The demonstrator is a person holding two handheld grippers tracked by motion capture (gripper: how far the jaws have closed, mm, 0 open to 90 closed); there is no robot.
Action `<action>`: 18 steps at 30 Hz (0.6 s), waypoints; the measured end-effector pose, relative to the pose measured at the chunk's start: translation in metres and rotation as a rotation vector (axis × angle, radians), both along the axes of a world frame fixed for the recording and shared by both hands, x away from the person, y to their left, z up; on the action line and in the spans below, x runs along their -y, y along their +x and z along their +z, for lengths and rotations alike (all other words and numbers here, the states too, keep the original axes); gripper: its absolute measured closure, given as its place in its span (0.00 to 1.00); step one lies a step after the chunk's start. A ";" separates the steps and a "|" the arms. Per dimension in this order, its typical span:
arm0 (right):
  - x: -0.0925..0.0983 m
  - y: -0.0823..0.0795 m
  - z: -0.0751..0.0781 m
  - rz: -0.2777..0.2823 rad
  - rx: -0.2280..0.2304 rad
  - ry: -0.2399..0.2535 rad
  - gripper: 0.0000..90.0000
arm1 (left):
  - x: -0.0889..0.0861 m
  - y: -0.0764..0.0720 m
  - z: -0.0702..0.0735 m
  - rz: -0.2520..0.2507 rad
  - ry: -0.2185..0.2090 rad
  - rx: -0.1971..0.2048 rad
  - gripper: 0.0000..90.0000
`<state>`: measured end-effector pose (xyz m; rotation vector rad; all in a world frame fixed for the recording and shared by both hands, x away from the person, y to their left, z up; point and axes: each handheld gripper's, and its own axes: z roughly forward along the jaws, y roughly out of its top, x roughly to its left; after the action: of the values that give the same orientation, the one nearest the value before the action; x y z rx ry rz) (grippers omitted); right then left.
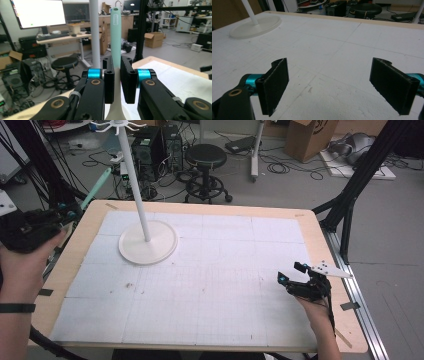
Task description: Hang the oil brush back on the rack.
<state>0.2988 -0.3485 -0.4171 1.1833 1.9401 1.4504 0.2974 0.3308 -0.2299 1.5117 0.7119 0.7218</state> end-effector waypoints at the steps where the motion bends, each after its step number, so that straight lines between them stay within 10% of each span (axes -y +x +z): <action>1: 0.000 0.000 0.000 -0.001 0.001 0.002 0.16 | -0.001 0.001 0.003 0.001 -0.005 0.005 0.92; 18: 0.000 0.000 0.000 0.001 -0.003 0.007 0.16 | -0.007 0.019 0.042 0.040 -0.006 0.041 0.92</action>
<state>0.2989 -0.3489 -0.4171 1.1887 1.9393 1.4575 0.3162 0.3373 -0.1881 1.4772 0.7149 0.7782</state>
